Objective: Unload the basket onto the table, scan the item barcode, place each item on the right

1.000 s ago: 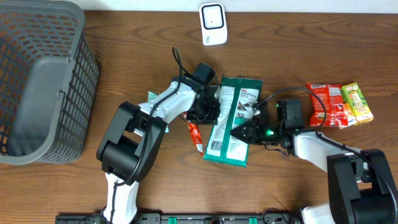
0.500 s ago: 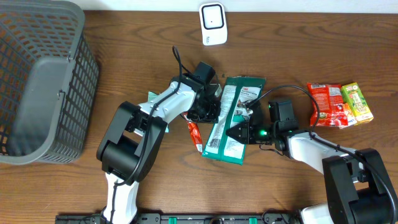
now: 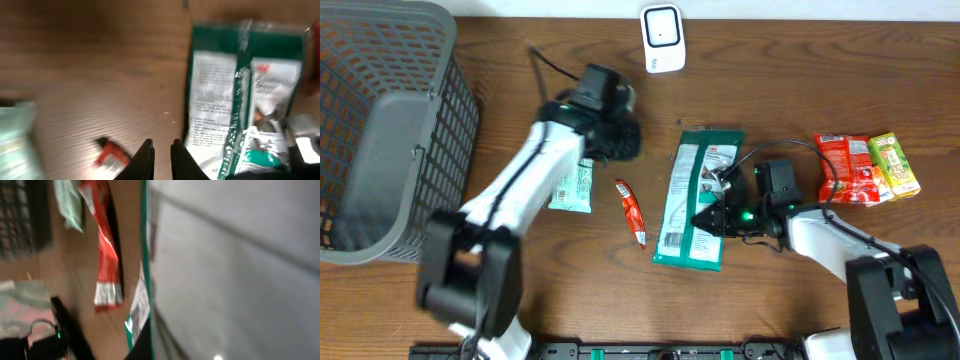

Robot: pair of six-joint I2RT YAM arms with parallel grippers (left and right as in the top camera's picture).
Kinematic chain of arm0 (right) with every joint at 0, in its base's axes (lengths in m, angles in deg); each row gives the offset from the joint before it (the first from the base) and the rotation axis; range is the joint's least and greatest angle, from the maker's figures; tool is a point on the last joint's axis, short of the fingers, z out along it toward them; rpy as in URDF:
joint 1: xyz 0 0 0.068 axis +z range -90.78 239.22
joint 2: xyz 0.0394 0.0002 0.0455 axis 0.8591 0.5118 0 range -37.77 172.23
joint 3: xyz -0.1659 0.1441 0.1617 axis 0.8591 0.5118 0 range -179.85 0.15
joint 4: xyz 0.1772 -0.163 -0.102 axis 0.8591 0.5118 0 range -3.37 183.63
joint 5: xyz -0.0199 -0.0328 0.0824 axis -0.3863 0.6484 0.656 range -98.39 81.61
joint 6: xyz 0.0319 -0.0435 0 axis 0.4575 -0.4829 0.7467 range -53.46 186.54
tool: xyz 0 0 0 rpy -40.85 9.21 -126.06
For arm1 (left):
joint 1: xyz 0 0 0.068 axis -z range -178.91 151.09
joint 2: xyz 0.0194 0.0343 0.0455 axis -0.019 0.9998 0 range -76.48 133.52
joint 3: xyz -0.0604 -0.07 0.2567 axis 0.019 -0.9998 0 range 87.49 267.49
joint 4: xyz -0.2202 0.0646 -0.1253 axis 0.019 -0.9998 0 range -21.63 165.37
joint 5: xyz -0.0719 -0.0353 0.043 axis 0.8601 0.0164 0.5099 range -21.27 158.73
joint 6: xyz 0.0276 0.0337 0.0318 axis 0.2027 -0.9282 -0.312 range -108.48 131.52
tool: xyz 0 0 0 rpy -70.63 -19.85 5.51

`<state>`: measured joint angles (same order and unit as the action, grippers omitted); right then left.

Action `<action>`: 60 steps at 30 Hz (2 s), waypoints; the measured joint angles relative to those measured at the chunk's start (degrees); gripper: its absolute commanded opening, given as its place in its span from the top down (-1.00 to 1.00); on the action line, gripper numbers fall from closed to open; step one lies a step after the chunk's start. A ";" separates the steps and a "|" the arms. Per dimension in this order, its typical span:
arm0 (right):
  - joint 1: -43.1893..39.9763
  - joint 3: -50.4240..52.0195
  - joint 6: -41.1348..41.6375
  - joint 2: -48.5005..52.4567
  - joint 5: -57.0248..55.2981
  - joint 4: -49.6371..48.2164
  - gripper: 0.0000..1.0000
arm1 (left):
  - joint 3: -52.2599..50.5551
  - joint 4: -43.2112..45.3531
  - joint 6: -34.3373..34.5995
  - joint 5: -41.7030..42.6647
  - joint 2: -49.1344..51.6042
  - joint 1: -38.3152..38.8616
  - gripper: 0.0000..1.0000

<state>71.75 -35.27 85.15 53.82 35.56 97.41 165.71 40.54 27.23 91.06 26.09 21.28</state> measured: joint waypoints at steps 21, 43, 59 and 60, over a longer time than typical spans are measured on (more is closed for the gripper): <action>10.71 -39.82 -29.42 -5.51 -34.75 42.18 0.99 | 0.13 -9.40 -0.39 -15.23 -23.58 -20.35 0.11; 21.27 -76.50 -55.78 13.29 -61.77 47.04 0.99 | 0.13 -9.81 -0.46 -15.23 -23.47 -23.10 -0.68; 22.40 -76.52 -85.07 34.60 -76.89 0.46 0.98 | 0.13 -9.90 -0.46 -15.23 -23.47 -23.10 -0.68; 22.40 -76.56 -86.68 35.67 -77.11 -2.34 0.98 | 0.13 -9.90 -0.46 -15.23 -23.47 -23.10 -0.68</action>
<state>94.16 -111.84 -1.53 89.49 -41.56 95.08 165.84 30.64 26.77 75.83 2.61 -1.83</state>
